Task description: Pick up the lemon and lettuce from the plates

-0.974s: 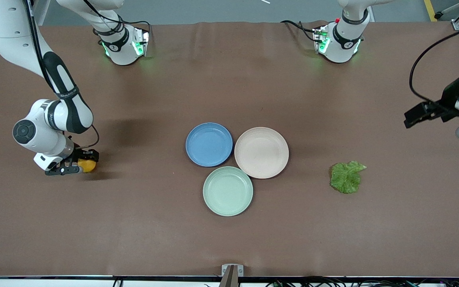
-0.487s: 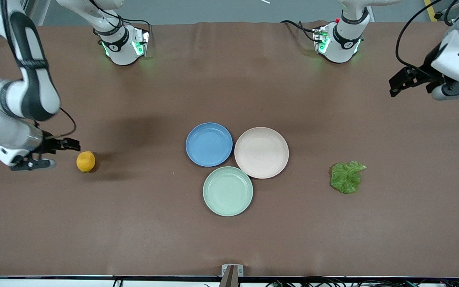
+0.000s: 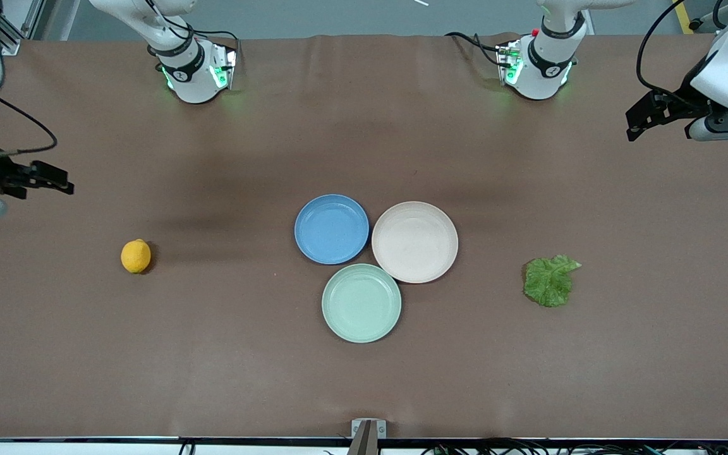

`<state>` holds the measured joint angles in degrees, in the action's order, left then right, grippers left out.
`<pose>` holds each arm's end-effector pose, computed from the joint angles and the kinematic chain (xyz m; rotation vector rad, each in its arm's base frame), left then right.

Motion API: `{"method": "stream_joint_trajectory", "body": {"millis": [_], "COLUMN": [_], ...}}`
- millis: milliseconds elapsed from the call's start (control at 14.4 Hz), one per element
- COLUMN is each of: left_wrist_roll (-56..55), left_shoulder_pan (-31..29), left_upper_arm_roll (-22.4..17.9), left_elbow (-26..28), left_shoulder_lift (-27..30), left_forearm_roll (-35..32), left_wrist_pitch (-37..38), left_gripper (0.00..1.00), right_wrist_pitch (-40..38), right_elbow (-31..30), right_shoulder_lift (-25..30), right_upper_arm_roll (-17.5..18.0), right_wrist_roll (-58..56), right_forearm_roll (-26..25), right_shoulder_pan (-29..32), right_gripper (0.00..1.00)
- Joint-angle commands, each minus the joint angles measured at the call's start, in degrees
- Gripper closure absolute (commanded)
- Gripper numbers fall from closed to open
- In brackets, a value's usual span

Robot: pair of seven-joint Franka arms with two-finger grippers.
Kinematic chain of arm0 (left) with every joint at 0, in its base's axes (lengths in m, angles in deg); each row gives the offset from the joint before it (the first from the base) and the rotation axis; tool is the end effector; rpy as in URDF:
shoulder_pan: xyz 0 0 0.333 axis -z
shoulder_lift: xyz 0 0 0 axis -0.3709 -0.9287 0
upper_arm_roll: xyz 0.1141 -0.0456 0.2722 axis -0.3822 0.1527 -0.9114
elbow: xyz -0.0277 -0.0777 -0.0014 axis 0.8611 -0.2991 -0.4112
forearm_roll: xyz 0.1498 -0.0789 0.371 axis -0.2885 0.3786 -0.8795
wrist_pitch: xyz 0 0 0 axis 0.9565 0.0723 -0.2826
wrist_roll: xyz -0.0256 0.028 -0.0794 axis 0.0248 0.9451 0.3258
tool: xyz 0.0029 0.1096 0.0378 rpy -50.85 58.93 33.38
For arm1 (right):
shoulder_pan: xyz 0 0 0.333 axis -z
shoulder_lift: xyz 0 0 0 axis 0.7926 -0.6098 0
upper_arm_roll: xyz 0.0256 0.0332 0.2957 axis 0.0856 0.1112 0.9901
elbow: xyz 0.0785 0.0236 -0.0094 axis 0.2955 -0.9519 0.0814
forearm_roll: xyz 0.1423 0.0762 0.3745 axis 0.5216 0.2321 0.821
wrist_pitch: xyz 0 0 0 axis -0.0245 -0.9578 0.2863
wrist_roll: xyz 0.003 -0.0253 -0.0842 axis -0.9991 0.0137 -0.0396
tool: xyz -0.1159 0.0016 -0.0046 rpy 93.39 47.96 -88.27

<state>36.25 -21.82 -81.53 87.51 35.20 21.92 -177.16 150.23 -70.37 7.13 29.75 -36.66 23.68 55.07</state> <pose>0.5103 -0.0556 0.6026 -3.0969 -0.0065 -0.0072 0.5655 -0.0792 0.5235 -3.0920 -0.0748 0.1421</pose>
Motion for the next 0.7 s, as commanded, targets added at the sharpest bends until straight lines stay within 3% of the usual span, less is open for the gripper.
{"method": "stream_joint_trajectory", "body": {"millis": [0, 278, 626], "left_wrist_roll": [0.83, 0.74, 1.00], "left_shoulder_pan": [-0.04, -0.13, -0.57], "left_upper_arm_roll": [-0.02, -0.02, -0.11], "left_elbow": [-2.27, -4.64, -6.06], "left_shoulder_lift": [-1.22, -2.19, -2.81], "left_forearm_roll": [1.15, 0.80, 0.89], "left_wrist_pitch": [0.05, 2.41, 3.47], "left_gripper": [0.00, 0.00, 0.00], "right_wrist_pitch": [-3.97, -4.51, -4.24], "right_elbow": [6.46, 13.67, 14.47], "right_shoulder_lift": [-0.65, -1.17, -1.09], "right_upper_arm_roll": [1.04, 1.30, 1.30], "right_wrist_roll": [2.71, 2.28, 2.28], "right_forearm_roll": [-1.94, -3.97, -3.88], "right_shoulder_pan": [0.61, 0.52, 0.43], "right_gripper": [0.00, 0.00, 0.00]}}
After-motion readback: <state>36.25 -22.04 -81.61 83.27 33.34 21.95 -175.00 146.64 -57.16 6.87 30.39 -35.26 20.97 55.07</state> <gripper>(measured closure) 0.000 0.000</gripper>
